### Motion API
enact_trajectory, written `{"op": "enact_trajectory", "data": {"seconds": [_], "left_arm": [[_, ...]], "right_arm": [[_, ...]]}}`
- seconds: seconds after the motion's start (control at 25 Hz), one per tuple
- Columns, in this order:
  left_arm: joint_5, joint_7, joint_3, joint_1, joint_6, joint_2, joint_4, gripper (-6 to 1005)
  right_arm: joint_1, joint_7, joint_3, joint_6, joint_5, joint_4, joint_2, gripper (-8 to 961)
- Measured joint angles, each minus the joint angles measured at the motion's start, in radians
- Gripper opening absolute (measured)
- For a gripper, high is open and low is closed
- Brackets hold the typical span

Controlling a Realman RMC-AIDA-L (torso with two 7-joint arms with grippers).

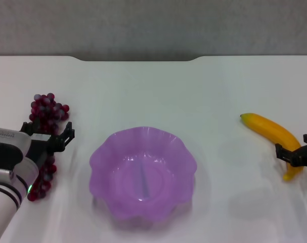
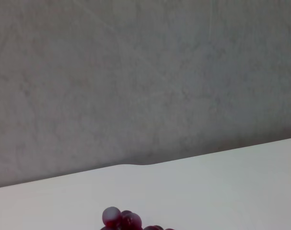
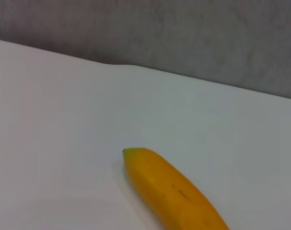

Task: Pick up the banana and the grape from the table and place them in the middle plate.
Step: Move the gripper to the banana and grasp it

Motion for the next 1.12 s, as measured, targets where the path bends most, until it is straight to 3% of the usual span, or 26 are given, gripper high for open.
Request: {"op": "enact_trajectory", "data": {"seconds": [0.76, 0.84, 1.12], "left_arm": [[0.0, 0.0, 0.0, 0.001, 0.0, 0.0, 0.0, 892], [0.0, 0.0, 0.0, 0.001, 0.0, 0.0, 0.0, 892], [-0.001, 0.0, 0.0, 0.002, 0.0, 0.0, -0.001, 891]], "right_arm": [[-0.02, 0.001, 0.01, 0.007, 0.009, 0.003, 0.005, 728], [-0.02, 0.001, 0.011, 0.007, 0.01, 0.003, 0.005, 644], [-0.022, 0.001, 0.014, 0.008, 0.012, 0.004, 0.002, 560]]}}
